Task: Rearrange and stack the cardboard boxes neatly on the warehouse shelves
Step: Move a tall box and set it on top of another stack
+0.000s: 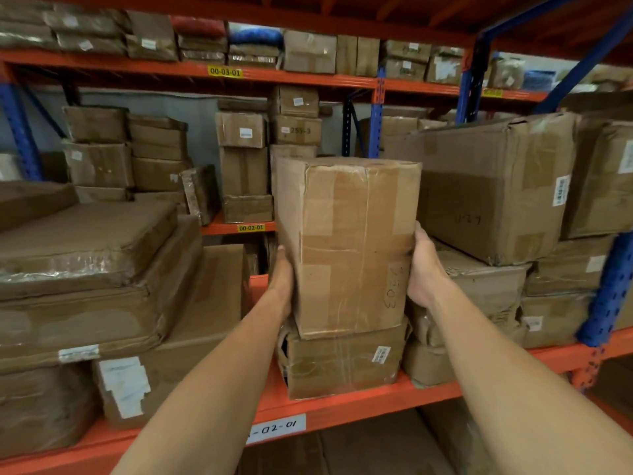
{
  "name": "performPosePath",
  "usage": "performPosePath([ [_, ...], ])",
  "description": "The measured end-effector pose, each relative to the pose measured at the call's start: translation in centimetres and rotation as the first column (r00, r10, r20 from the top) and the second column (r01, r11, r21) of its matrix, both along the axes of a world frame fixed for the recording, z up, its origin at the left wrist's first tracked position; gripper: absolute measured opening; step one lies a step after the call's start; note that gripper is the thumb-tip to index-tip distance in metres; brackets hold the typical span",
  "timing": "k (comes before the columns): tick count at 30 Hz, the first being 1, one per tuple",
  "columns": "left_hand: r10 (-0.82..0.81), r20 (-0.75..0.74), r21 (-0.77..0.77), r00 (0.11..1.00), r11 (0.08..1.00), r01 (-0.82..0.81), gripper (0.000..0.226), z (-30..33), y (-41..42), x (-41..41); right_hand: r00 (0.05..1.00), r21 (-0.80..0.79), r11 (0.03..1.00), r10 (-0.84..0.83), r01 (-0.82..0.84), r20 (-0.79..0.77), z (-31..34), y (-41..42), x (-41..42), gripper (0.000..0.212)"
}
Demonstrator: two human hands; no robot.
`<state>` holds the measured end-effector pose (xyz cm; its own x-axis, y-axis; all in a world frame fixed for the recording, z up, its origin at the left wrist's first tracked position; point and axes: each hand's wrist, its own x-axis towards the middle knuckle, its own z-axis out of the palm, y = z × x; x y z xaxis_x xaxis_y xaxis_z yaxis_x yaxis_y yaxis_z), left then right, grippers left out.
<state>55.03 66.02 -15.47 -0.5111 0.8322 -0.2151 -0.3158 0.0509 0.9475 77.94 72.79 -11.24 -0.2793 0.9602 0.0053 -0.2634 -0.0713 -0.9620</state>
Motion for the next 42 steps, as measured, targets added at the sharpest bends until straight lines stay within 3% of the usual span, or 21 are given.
performPosePath([
  [5,0.006,0.151,-0.001,0.989,1.0,-0.006,0.082,-0.4,0.0,1.6,0.994,-0.196,0.98,0.06,-0.042,0.087,-3.5,1.4,-0.5,0.064],
  [14,-0.071,0.156,0.178,0.985,0.983,0.042,0.069,2.5,-0.7,0.0,0.994,0.03,0.995,0.101,-0.1,-0.041,-3.5,1.6,-1.7,0.058],
  [17,-0.092,0.09,0.254,0.992,0.965,0.066,0.073,4.0,-2.7,-1.3,0.994,0.073,0.994,0.091,-0.087,-0.053,-2.8,0.8,-3.6,0.057],
  [23,0.072,-0.114,0.283,0.991,0.958,-0.037,0.098,9.6,-7.2,-5.9,0.98,0.17,0.976,0.155,-0.133,-0.124,0.8,-2.7,-10.0,0.062],
  [27,0.148,-0.237,0.365,0.96,0.929,-0.053,0.09,15.1,-11.5,-9.8,0.955,0.21,0.96,0.225,-0.183,-0.193,5.2,-5.6,-14.9,0.062],
  [30,0.152,-0.277,0.444,0.949,0.896,-0.015,0.068,17.8,-15.2,-13.3,0.94,0.239,0.939,0.291,-0.246,-0.176,8.5,-8.2,-18.8,0.067],
  [32,0.12,-0.271,0.465,0.955,0.885,0.021,0.06,18.9,-17.6,-15.6,0.933,0.257,0.926,0.322,-0.275,-0.16,10.1,-10.0,-21.2,0.074],
  [36,0.212,-0.221,0.515,0.952,0.854,-0.071,0.059,19.0,-21.9,-20.0,0.912,0.315,0.884,0.395,-0.345,-0.111,11.5,-13.5,-26.2,0.078],
  [42,0.335,-0.129,0.529,0.933,0.819,-0.221,0.055,17.1,-27.3,-24.5,0.902,0.32,0.86,0.43,-0.397,-0.036,10.9,-17.6,-32.4,0.063],
])
